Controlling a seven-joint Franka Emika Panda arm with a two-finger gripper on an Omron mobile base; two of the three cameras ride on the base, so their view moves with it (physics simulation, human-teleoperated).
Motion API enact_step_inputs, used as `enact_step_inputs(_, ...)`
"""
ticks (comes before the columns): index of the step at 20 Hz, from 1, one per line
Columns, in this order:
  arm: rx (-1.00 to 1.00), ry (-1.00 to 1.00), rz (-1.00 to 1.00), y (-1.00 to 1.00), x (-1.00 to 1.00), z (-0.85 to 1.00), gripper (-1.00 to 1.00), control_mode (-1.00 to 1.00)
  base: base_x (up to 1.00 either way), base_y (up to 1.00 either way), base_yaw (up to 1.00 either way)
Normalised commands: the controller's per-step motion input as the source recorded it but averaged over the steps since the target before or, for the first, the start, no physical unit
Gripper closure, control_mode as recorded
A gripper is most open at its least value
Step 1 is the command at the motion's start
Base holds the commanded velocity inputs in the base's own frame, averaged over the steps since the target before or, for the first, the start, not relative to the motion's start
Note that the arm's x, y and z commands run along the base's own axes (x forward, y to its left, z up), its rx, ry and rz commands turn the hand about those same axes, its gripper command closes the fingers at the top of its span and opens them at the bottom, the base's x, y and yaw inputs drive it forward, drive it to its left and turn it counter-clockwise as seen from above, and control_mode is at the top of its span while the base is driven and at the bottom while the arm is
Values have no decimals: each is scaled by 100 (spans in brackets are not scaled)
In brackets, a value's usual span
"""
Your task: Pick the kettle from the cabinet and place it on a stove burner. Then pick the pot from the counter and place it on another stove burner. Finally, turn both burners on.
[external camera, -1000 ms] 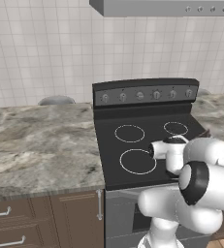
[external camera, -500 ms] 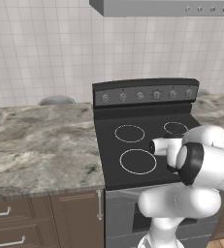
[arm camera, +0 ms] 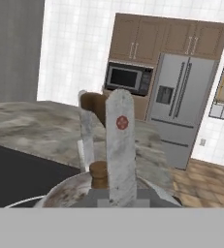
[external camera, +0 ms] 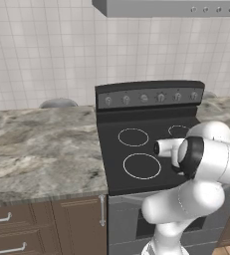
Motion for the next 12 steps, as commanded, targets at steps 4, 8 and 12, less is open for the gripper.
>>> enact_step_inputs(4,0,-5,0,-4,10,-35,100,-100,0,0,0)
enact_step_inputs(8,0,-16,0,-1,0,-41,100,-100,0,0,0)
enact_step_inputs(12,0,-15,0,-1,0,-37,100,-100,0,0,0)
